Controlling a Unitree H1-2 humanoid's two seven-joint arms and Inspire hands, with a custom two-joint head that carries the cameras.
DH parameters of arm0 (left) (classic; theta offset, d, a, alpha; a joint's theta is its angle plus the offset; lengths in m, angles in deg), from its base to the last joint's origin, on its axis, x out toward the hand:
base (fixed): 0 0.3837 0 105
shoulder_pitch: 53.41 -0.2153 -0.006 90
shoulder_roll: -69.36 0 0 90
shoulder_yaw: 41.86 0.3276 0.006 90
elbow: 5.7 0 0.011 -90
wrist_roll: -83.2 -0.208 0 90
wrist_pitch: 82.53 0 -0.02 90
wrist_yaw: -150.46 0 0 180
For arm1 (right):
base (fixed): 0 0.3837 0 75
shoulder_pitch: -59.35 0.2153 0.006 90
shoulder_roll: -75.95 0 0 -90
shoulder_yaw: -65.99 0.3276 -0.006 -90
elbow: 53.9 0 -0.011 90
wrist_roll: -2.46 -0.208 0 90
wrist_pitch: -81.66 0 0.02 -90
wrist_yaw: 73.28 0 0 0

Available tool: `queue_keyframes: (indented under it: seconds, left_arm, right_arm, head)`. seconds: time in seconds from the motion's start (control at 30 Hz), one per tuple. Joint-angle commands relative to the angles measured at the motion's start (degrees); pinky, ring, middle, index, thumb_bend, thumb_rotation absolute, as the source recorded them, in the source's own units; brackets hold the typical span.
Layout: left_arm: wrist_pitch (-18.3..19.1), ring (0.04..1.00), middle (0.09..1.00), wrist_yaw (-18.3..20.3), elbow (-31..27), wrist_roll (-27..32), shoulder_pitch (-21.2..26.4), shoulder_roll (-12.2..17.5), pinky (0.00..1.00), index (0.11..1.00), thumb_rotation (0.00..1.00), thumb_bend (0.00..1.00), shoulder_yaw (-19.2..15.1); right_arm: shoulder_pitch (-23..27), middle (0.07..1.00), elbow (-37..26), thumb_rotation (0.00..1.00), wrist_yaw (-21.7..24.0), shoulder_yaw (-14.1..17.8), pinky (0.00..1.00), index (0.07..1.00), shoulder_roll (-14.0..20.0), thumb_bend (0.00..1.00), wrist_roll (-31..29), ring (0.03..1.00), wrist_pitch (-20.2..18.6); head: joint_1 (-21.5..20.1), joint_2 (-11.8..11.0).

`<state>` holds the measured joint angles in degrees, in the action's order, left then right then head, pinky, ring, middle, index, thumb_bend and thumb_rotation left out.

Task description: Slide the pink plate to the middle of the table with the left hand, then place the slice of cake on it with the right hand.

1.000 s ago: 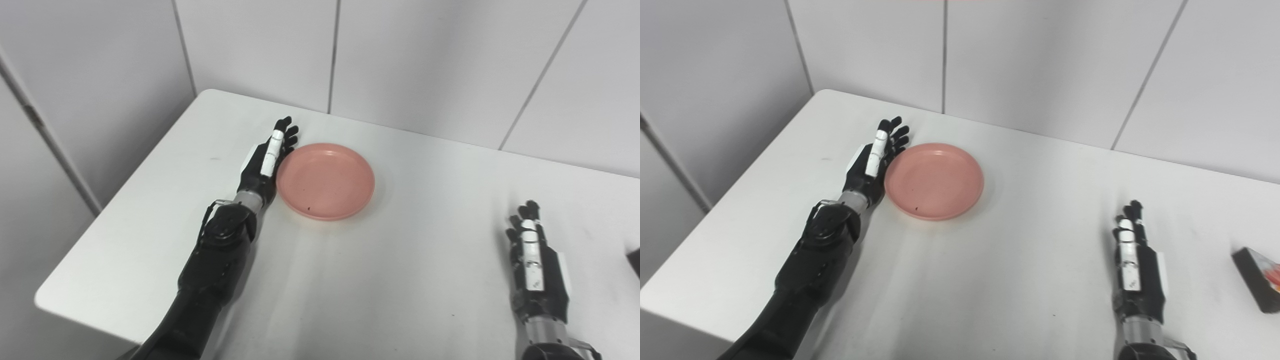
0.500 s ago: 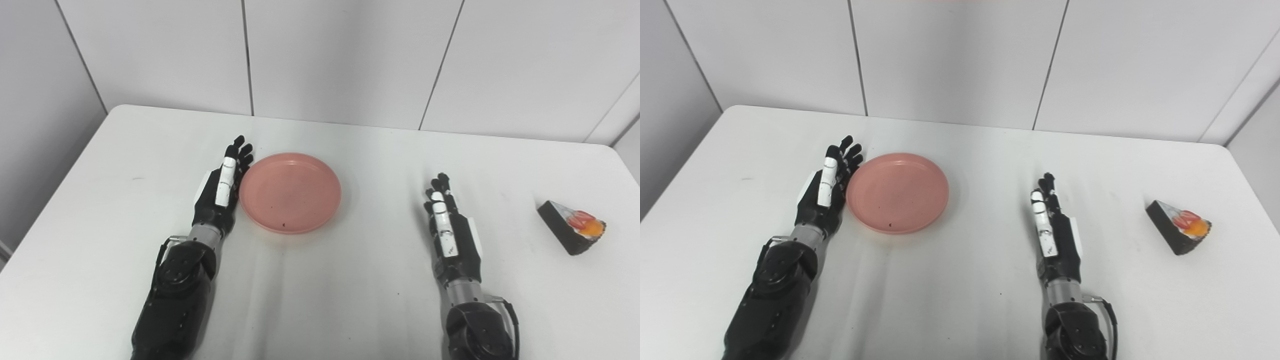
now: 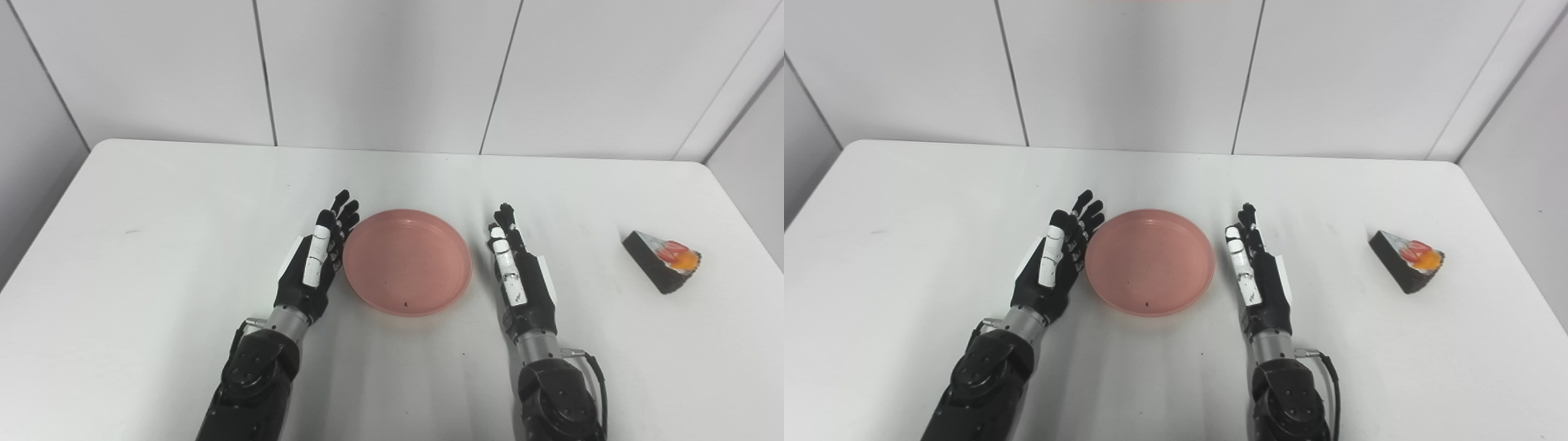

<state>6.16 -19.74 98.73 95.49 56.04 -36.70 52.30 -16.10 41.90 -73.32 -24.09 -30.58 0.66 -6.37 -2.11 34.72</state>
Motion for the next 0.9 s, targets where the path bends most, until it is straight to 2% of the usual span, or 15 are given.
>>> queue_keyframes:
  seconds: [0.0, 0.23, 0.33, 0.4, 0.43, 0.6, 0.7, 0.8, 0.83, 0.87]
  left_arm:
    - [-0.22, 1.000, 0.999, 0.38, 1.45, -0.96, -1.13, -0.48, 1.00, 1.000, 1.00, 0.79, 0.24]
    - [-3.61, 1.000, 1.000, 1.51, 4.01, -1.89, -0.95, -0.67, 1.00, 1.000, 1.00, 0.76, 1.39]
    - [-4.95, 1.000, 1.000, 0.85, 5.35, -2.81, -0.66, -0.61, 1.00, 1.000, 1.00, 0.76, 1.20]
    - [-5.52, 1.000, 1.000, 0.27, 5.82, -3.56, -0.47, -0.59, 1.00, 1.000, 1.00, 0.76, 1.04]
    - [-5.71, 1.000, 1.000, 0.08, 6.02, -3.86, -0.37, -0.55, 1.00, 1.000, 1.00, 0.77, 0.99]
    - [-6.91, 1.000, 1.000, -0.93, 7.04, -5.34, 0.00, -0.25, 1.00, 1.000, 1.00, 0.79, 0.22]
    - [-8.34, 1.000, 1.000, -1.88, 7.17, -6.40, 0.00, -0.11, 1.00, 1.000, 1.00, 0.77, -0.12]
    - [-8.76, 1.000, 1.000, -2.94, 7.63, -7.64, 0.19, 0.25, 1.00, 1.000, 1.00, 0.76, -0.45]
    - [-8.81, 1.000, 1.000, -3.05, 7.70, -7.77, 0.21, 0.35, 1.00, 1.000, 1.00, 0.76, -0.53]
    - [-9.18, 1.000, 1.000, -2.90, 7.94, -7.66, 0.26, 0.54, 1.00, 1.000, 1.00, 0.75, -0.67]
  right_arm:
    - [1.51, 1.000, -1.83, 0.85, 0.00, -0.31, 1.00, 1.000, -0.03, 0.56, 0.53, 1.000, -0.28]
    - [1.57, 1.000, -1.47, 0.85, 0.01, -0.32, 1.00, 1.000, 0.11, 0.53, 0.58, 1.000, 0.17]
    - [2.44, 0.994, -1.03, 0.85, -0.53, 0.05, 1.00, 1.000, 0.74, 0.58, 1.32, 1.000, 0.27]
    - [3.31, 0.985, -0.93, 0.85, -0.76, 0.66, 1.00, 0.997, 1.62, 0.66, 1.62, 0.999, 0.83]
    - [3.67, 0.985, -0.94, 0.84, -0.77, 0.96, 1.00, 0.998, 2.05, 0.63, 1.63, 0.990, 1.26]
    - [6.68, 0.962, -2.51, 0.77, -2.35, 3.18, 1.00, 0.972, 6.42, 0.63, 4.82, 0.977, 0.95]
    - [7.82, 0.938, -5.89, 0.74, -2.56, 3.71, 0.96, 0.948, 9.91, 0.61, 8.51, 0.947, -2.78]
    - [9.54, 0.904, -7.73, 0.68, -1.88, 3.91, 0.88, 0.915, 15.74, 0.59, 12.84, 0.910, -4.34]
    - [9.86, 0.878, -8.15, 0.63, -1.82, 3.91, 0.84, 0.893, 17.16, 0.60, 14.23, 0.880, -4.78]
    - [10.09, 0.864, -9.47, 0.60, -1.76, 3.93, 0.82, 0.880, 18.37, 0.62, 16.33, 0.865, -7.40]
  head:
    - [0.07, -0.08]
    - [-0.71, -0.33]
    - [-1.18, -0.52]
    - [-1.53, -0.59]
    - [-1.53, -0.59]
    - [-3.76, -0.65]
    - [-4.16, -0.86]
    - [-5.96, -1.07]
    - [-5.96, -1.07]
    - [-8.04, -1.13]
